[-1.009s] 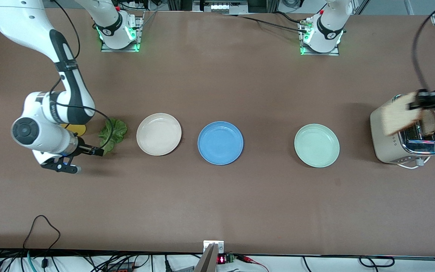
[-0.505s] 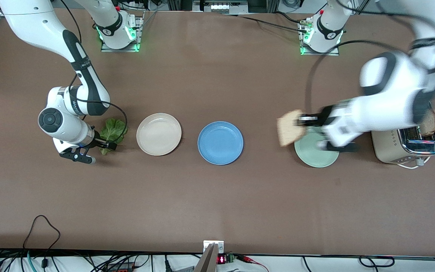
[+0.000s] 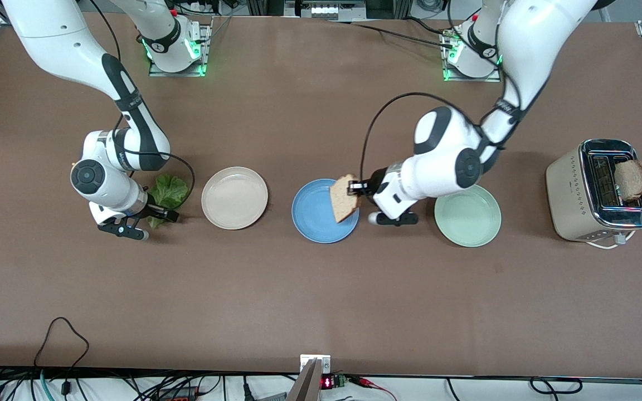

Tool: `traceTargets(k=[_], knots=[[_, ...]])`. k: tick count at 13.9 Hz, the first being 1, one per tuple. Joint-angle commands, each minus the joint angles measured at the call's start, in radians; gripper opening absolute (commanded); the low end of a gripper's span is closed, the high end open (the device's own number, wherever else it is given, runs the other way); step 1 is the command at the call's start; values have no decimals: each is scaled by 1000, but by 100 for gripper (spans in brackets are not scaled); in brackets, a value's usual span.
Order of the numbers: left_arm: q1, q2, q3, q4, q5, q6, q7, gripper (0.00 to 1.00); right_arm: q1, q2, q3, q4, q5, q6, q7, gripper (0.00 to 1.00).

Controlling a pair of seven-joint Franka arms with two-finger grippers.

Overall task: Make sandwich in blue plate with both arms
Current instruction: 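Carry the toast slice with the left gripper onto the blue plate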

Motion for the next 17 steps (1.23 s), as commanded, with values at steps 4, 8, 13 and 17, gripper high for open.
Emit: traceTargets(k=[4,8,13,17], knots=[[-73,90,0,22,-36,161,5,0,-21,3,7,-5,1,18,-15,44],[-82,130,0,33,-35,162,10,0,-29,-1,7,-2,2,14,-73,0],[-85,144,0,36,-32,162,16,2,-37,-4,7,-1,2,14,-117,0],[-85,205,10,88,-22,161,17,92,-38,-66,8,19,2,-59,-140,0]])
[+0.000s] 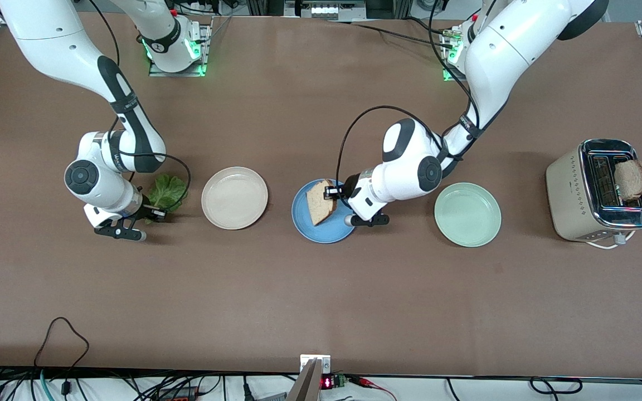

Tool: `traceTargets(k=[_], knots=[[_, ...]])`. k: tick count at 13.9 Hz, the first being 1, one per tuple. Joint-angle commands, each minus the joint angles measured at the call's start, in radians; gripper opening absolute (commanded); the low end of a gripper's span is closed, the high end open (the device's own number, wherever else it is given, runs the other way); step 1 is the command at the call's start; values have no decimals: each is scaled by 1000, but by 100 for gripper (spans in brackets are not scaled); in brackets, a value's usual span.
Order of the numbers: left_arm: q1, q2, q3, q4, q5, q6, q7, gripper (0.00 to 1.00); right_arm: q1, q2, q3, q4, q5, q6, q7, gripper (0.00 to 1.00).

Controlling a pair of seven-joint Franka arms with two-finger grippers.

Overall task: Make sandwich in blue plate with both arms
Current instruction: 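Release the toast and withdraw the left gripper while the right gripper lifts lettuce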

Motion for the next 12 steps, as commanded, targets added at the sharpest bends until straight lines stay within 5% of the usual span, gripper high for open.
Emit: traceTargets(k=[1,7,12], knots=[[-6,61,6,58,-12,3,26,100,-14,-83,9,18,3,-110,-24,0],[20,89,26,73,-13,4,233,100,34,-160,22,167,81,-423,77,0],[43,-78,38,93,-10,-121,221,100,169,-150,22,261,112,-496,405,0]])
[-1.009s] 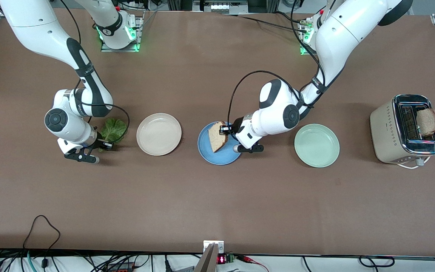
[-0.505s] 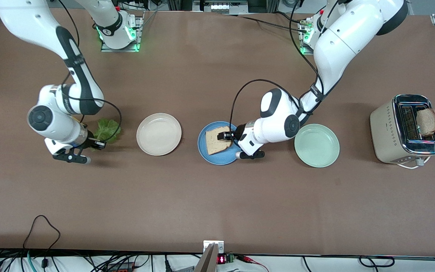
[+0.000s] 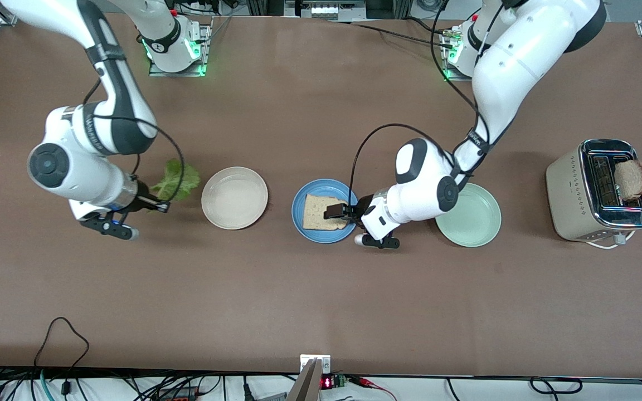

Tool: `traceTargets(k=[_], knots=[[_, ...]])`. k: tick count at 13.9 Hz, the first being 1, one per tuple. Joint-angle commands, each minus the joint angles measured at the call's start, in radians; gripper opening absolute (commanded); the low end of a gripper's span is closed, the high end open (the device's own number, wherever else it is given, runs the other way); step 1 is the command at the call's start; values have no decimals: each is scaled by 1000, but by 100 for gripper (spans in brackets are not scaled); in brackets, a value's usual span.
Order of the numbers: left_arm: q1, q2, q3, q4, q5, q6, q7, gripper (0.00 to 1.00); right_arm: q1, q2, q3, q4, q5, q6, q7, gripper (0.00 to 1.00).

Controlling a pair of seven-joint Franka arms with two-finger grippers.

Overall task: Make sandwich in blue plate with both arms
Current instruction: 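Release the toast and withdraw the left gripper while the right gripper lifts lettuce, then lay the lettuce onto the toast with the right gripper and open it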

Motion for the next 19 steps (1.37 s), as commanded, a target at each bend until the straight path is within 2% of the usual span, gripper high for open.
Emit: traceTargets(k=[1,3,5,7,12,15,17,19], knots=[[21,-125,16,-22,-10,-100,18,100,68,16,-5,40,15,-23,165,0],[29,-171,56,-24,8,-155,18,100,105,18,-5,50,65,-22,277,0],[31,-216,114,-22,121,-231,18,100,128,42,-5,88,157,-23,357,0],[81,-254,128,-24,177,-323,16,100,171,77,-5,133,234,-14,492,0],[210,-357,145,-7,419,-492,18,100,309,247,-5,320,255,9,876,0],[190,-443,307,-7,476,-496,47,100,375,340,-5,368,268,151,1058,0],[190,-496,376,-7,474,-505,93,100,424,386,-5,368,268,271,1141,0],[129,-556,497,2,464,-586,102,100,434,418,-5,368,271,331,1162,0]])
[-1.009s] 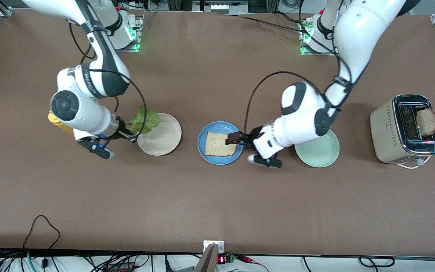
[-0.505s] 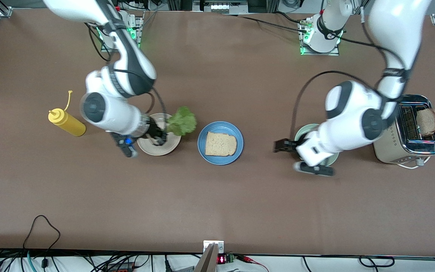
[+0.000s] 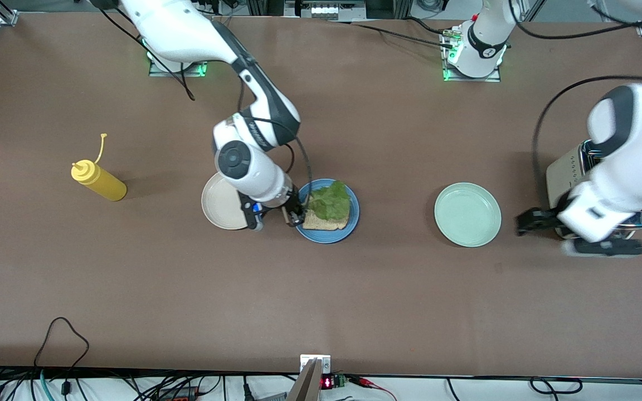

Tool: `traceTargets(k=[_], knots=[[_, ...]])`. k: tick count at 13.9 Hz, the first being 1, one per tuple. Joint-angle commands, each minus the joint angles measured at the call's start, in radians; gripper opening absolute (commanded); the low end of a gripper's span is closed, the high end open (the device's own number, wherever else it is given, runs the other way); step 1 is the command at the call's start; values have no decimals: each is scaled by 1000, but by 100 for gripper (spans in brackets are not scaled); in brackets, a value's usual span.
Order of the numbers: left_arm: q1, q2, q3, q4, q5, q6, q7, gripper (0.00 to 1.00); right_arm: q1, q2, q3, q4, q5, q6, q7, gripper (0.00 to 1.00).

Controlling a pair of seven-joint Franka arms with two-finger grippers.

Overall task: Make sandwich in blue plate with both arms
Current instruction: 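Lay the lettuce onto the toast with the right gripper and open it, then withdraw the right gripper from the blue plate toward the yellow bottle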

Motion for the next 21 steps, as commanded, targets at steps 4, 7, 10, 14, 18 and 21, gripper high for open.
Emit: traceTargets(k=[4,7,10,14,18,21], knots=[[-68,-176,130,0,-28,-218,25,100,12,70,-10,38,26,36,20,5],[-70,-285,108,-95,-29,-245,22,100,11,76,-10,38,22,36,16,96],[-67,-337,108,-165,-29,-235,19,100,12,76,-10,38,15,34,-31,100],[-64,-339,108,-167,-49,-232,22,100,-6,56,-13,38,9,15,-89,100],[-64,-339,111,-166,-49,-237,23,100,-76,-45,-25,40,14,-154,-252,100],[-64,-333,111,-169,-51,-219,13,100,-154,-129,-25,40,8,-284,-422,100]])
